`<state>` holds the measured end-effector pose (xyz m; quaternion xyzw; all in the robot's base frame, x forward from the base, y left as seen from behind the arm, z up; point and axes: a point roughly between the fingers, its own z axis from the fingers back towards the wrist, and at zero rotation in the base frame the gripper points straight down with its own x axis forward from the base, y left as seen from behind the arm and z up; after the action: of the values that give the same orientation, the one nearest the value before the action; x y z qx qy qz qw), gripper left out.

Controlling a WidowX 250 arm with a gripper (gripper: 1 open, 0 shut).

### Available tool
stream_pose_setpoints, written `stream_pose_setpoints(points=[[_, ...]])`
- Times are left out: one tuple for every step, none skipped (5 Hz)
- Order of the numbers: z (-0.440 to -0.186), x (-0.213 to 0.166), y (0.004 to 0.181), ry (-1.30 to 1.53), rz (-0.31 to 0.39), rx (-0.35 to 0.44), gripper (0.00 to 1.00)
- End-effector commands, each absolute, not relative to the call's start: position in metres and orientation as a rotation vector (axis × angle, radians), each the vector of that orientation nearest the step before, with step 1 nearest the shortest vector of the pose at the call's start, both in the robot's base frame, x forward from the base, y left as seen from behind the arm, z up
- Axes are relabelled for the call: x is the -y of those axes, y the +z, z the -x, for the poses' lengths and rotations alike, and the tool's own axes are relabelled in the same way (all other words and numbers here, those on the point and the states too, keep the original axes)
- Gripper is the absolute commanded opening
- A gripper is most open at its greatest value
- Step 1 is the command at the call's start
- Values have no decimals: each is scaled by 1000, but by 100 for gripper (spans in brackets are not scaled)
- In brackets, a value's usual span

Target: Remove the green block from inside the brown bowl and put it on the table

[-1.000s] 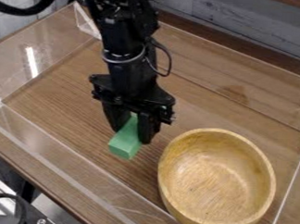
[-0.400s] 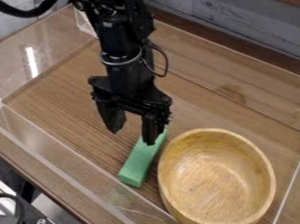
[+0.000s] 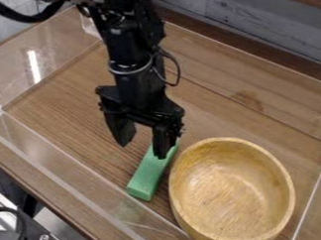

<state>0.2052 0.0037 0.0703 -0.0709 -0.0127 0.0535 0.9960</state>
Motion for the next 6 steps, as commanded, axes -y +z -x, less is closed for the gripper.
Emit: stream_pose_setpoints(points=[[-210, -6, 72, 110, 147, 54, 100], [-209, -6, 68, 113, 152, 53, 100], [-209, -5, 63, 118, 158, 52, 100], [-209, -6, 57, 122, 162, 53, 100], [-209, -6, 48, 126, 165, 55, 100], [-209, -6, 41, 132, 168, 55, 100]])
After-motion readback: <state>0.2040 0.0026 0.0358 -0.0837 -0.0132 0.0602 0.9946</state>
